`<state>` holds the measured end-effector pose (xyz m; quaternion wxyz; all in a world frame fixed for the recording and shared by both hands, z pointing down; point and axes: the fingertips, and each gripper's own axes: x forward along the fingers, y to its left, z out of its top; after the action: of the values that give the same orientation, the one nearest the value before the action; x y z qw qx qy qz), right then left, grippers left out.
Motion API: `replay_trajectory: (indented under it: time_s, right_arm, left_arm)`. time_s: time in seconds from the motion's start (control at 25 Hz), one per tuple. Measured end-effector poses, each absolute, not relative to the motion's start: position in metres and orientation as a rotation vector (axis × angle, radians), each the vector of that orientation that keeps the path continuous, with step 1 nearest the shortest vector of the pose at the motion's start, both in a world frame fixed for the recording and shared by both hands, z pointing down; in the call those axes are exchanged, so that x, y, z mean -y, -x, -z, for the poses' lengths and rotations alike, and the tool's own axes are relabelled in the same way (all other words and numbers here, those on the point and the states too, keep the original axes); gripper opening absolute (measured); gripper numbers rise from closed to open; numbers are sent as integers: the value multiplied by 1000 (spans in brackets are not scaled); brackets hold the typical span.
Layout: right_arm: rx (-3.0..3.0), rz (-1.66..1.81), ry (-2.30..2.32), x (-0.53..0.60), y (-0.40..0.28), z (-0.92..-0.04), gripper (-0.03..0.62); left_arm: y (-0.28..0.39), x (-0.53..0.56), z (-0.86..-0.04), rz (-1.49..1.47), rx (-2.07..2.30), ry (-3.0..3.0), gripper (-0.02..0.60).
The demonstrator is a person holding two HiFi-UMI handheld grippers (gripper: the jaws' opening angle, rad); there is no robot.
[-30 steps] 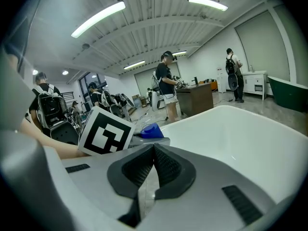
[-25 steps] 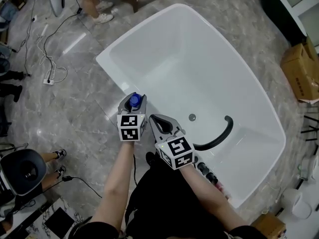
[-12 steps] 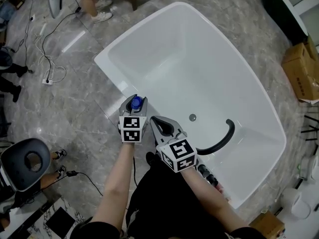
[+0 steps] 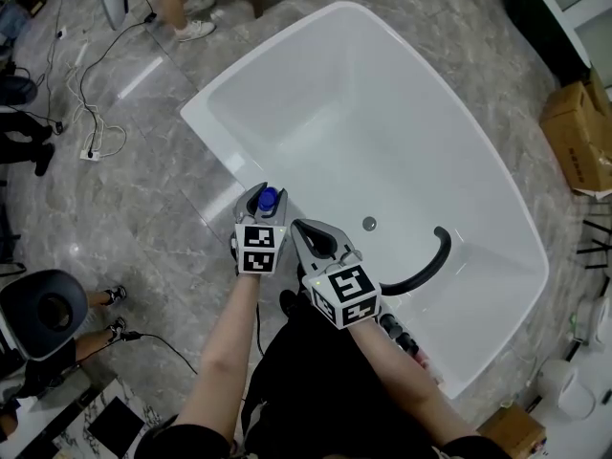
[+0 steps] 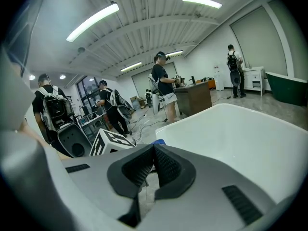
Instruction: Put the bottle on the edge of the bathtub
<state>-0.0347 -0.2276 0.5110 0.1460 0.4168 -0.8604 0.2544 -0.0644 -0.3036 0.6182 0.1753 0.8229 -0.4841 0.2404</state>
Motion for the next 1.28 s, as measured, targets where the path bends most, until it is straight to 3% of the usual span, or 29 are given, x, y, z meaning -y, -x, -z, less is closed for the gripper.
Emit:
replay_trajectory:
  time_s: [0.36,0.56,0.76,1.28]
  right_arm:
    - [2465,-723,-1204,221,33,-512,3]
    - [2463,-714,-1214,218,30,-508,3]
    - [2476,-689,-1216,215,27,-501,3]
    - [2525,-597,-1209,189,37,-478,3]
  left_arm:
    - [65,303,-626,-667,1370,-2286,173]
    - [64,298,-627,-661,1356,-2253,240]
    - [68,287,-629,-675,1379,-2200,259]
    - [90,241,-615,-644,1407,-2131,222]
